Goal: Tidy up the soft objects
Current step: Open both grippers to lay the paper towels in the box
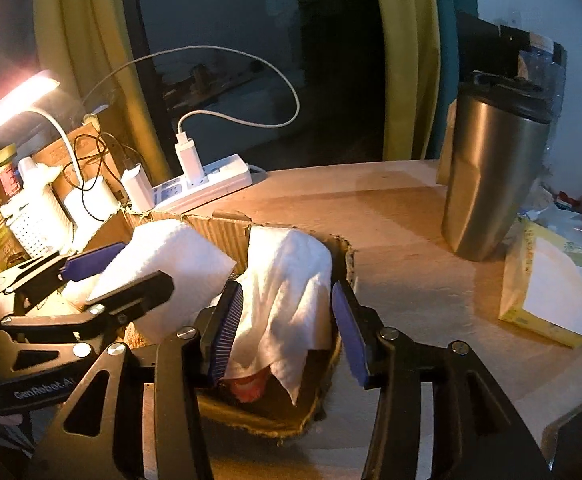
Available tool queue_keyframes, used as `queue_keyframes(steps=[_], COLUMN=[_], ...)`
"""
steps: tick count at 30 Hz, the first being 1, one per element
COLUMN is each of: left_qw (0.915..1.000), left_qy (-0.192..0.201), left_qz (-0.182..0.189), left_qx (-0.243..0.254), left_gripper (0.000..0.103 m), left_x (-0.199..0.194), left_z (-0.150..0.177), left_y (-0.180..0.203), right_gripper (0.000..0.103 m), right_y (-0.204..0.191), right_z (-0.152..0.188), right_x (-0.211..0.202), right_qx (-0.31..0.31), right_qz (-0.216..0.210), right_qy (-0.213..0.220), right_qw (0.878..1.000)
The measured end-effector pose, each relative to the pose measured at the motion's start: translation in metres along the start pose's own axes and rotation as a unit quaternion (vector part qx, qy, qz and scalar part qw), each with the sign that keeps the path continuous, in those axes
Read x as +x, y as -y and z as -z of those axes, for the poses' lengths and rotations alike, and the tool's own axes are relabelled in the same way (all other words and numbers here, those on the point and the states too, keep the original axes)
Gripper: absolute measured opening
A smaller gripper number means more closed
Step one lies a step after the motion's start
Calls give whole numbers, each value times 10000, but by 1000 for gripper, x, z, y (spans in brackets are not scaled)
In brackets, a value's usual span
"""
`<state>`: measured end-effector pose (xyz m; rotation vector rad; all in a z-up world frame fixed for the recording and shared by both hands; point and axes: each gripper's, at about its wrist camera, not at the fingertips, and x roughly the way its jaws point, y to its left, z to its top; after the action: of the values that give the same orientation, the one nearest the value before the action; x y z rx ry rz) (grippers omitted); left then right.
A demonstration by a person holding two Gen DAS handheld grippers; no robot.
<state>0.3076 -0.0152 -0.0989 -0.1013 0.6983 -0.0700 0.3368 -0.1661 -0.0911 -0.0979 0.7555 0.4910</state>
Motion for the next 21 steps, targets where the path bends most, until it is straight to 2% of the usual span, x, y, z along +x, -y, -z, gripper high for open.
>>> queue_keyframes(steps=[21], left_qw=[9974], left_qy=[664], left_qz=[-204], left_qx=[-201], left_gripper=[66], left_x=[-87], left_z=[1], left_y=[-8], right_gripper=[51], right_y=[-29], right_z=[4], right_x=[-69], right_qx=[-154], right_qz=[225], right_qy=[390], right_qw=[9989])
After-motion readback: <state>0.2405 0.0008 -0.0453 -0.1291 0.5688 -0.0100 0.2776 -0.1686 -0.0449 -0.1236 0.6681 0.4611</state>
